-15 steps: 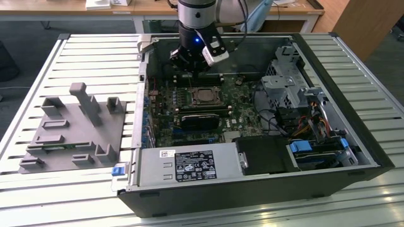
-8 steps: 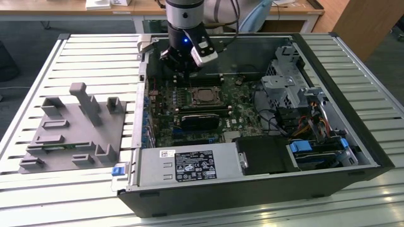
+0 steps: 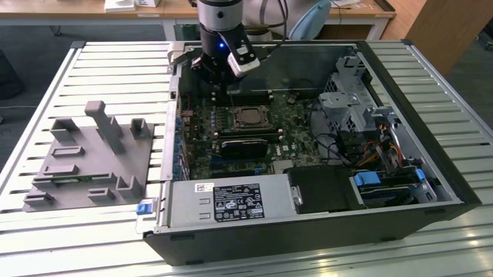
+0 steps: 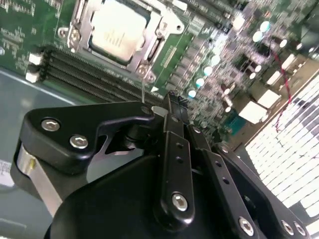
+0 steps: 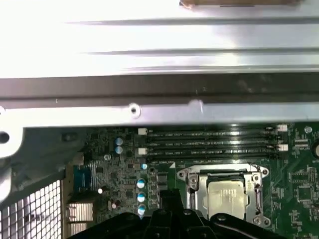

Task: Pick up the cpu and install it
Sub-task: 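Install the first cpu locking lever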

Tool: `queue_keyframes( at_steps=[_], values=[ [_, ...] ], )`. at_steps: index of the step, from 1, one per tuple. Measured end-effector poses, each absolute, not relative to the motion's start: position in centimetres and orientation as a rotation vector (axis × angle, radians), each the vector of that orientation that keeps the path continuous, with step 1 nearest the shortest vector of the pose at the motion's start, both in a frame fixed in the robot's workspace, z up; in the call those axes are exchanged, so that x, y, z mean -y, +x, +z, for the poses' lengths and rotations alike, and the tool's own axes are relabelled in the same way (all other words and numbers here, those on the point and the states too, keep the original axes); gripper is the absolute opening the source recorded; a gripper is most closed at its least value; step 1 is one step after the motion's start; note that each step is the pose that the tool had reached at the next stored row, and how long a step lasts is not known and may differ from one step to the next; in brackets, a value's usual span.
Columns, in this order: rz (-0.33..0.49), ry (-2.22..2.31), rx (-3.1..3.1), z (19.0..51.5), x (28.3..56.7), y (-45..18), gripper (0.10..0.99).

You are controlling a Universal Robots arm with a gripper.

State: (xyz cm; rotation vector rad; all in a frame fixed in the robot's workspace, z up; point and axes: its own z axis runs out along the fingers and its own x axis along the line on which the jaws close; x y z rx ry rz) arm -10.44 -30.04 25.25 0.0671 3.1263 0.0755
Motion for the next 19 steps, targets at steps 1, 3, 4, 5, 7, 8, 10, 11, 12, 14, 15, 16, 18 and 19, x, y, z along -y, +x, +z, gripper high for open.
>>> queue_keyframes(
  at_steps=[1,3,4,5,7,8,10,11,12,14,15,16,18,19],
  values=[
    [0.075,0.066,-3.126,25.3,29.8,-10.4,0.106],
    [0.075,0.064,-3.126,25.2,29.7,-10.4,0.106],
    [0.075,0.061,-3.127,25.3,29.7,-10.4,0.106],
    [0.075,0.059,-3.127,25.2,29.6,-10.4,0.106],
    [0.075,0.054,-3.127,25.2,29.6,-10.2,0.106],
    [0.075,0.052,-3.127,25.2,29.6,-10.0,0.106],
    [0.076,0.049,-3.127,25.2,29.5,-9.7,0.106],
    [0.075,0.047,-3.127,25.2,29.5,-9.5,0.106],
    [0.076,0.046,-3.127,25.2,29.5,-9.3,0.106],
    [0.076,0.043,-3.127,25.2,29.4,-8.9,0.106],
    [0.075,0.042,-3.127,25.2,29.4,-8.6,0.106],
    [0.075,0.042,-3.128,25.2,29.4,-8.3,0.106],
    [0.075,0.041,-3.129,25.2,29.4,-7.6,0.106],
    [0.075,0.041,-3.131,25.2,29.4,-7.1,0.106]
  ],
)
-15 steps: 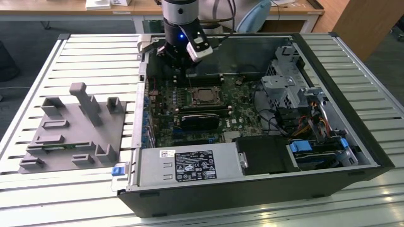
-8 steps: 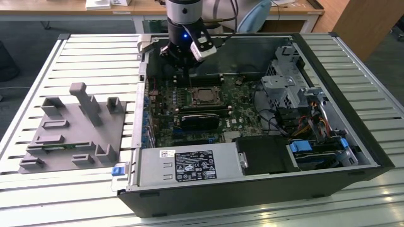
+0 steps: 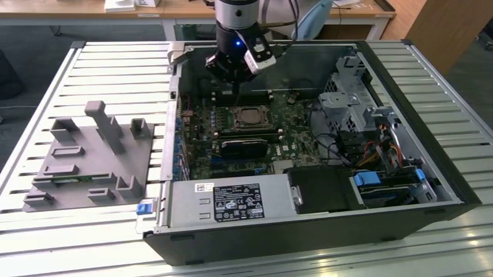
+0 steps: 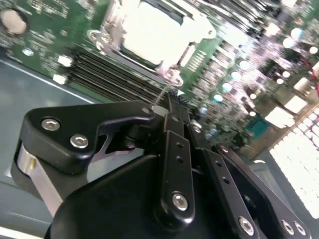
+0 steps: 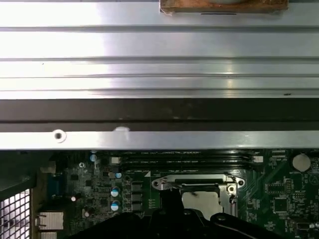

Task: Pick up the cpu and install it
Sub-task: 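Install the first cpu locking lever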

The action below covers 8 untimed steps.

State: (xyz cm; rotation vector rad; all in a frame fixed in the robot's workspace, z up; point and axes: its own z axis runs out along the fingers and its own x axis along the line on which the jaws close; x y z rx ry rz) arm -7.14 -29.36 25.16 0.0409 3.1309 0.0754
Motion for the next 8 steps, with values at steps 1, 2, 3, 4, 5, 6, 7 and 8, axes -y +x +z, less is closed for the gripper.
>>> queue_keyframes(
  at_steps=[1,2,3,4,5,6,7,8],
  values=[
    [0.075,0.041,-3.133,25.14,29.35,-6.68,0.106],
    [0.076,0.041,-3.134,25.12,29.35,-6.28,0.106],
    [0.076,0.041,-3.135,25.12,29.35,-6.05,0.106],
    [0.078,0.041,-3.134,25.12,29.36,-6.04,0.106],
    [0.084,0.041,-3.134,25.12,29.37,-6.04,0.106],
    [0.096,0.041,-3.134,25.11,29.39,-6.04,0.106],
    [0.116,0.041,-3.134,25.08,29.40,-6.03,0.106],
    [0.143,0.041,-3.132,25.06,29.41,-6.03,0.106]
  ],
)
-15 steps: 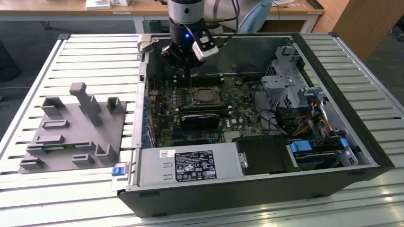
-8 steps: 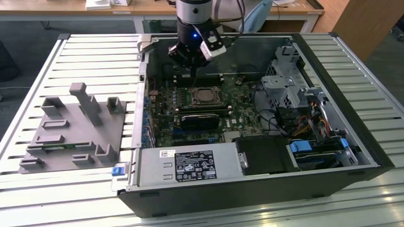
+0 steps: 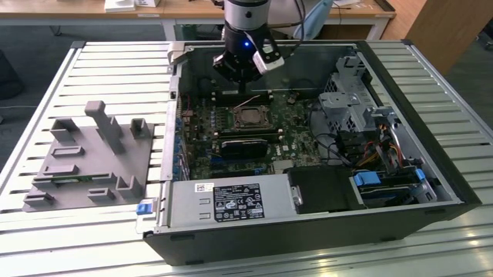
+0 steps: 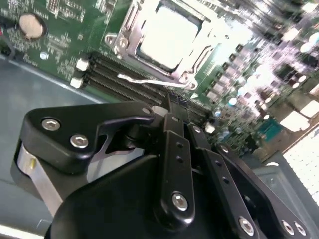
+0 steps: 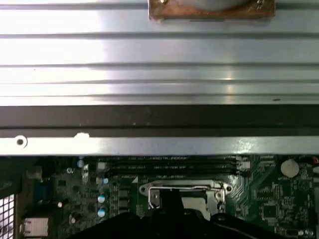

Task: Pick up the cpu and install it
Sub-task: 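Install the first cpu locking lever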

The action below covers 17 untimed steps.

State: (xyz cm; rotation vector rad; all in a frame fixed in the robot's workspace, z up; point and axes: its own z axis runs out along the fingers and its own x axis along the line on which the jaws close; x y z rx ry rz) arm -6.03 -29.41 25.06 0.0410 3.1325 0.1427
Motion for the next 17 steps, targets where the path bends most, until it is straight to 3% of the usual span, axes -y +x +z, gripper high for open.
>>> queue_keyframes(
  at_steps=[11,17],
  values=[
    [0.157,0.039,-3.132,23.9,29.4,-5.7,0.106],
    [0.116,0.039,-3.133,23.2,28.8,-5.2,0.106]
  ],
)
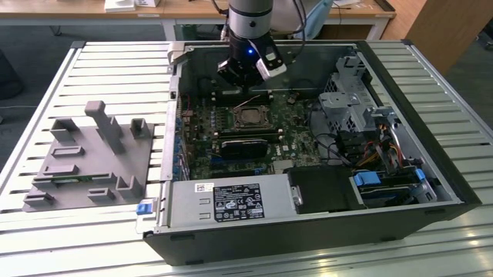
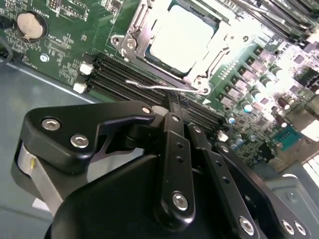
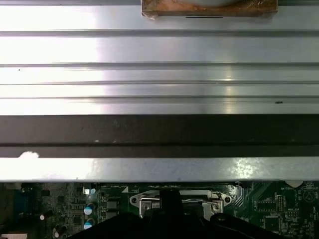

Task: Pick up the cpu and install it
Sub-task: 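Install the first cpu locking lever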

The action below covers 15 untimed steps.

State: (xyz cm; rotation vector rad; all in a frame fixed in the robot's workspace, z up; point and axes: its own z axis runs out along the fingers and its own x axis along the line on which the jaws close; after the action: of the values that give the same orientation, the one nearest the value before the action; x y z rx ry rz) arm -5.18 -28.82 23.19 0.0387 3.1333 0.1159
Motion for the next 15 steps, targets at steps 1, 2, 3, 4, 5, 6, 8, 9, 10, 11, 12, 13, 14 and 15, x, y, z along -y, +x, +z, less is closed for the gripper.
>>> queue_keyframes(
  at_steps=[1,2,3,4,5,6,8,9,10,11,12,13,14,15],
  values=[
    [0.116,0.038,-3.133,23.1,28.8,-5.1,0.106],
    [0.115,0.038,-3.133,23.0,28.8,-5.0,0.106],
    [0.116,0.038,-3.133,23.0,28.8,-4.9,0.106],
    [0.117,0.038,-3.133,22.9,28.8,-4.8,0.106],
    [0.117,0.038,-3.133,22.9,28.8,-4.7,0.106],
    [0.117,0.038,-3.133,22.8,28.8,-4.6,0.106],
    [0.117,0.038,-3.133,22.6,28.7,-4.5,0.106],
    [0.117,0.038,-3.133,22.6,28.7,-4.4,0.106],
    [0.117,0.038,-3.133,22.5,28.7,-4.4,0.106],
    [0.117,0.038,-3.133,22.5,28.6,-4.3,0.106],
    [0.117,0.038,-3.133,22.5,28.6,-4.2,0.106],
    [0.118,0.038,-3.133,22.4,28.6,-4.1,0.106],
    [0.118,0.038,-3.133,22.4,28.6,-3.9,0.106],
    [0.117,0.038,-3.133,22.3,28.6,-3.8,0.106]
  ],
)
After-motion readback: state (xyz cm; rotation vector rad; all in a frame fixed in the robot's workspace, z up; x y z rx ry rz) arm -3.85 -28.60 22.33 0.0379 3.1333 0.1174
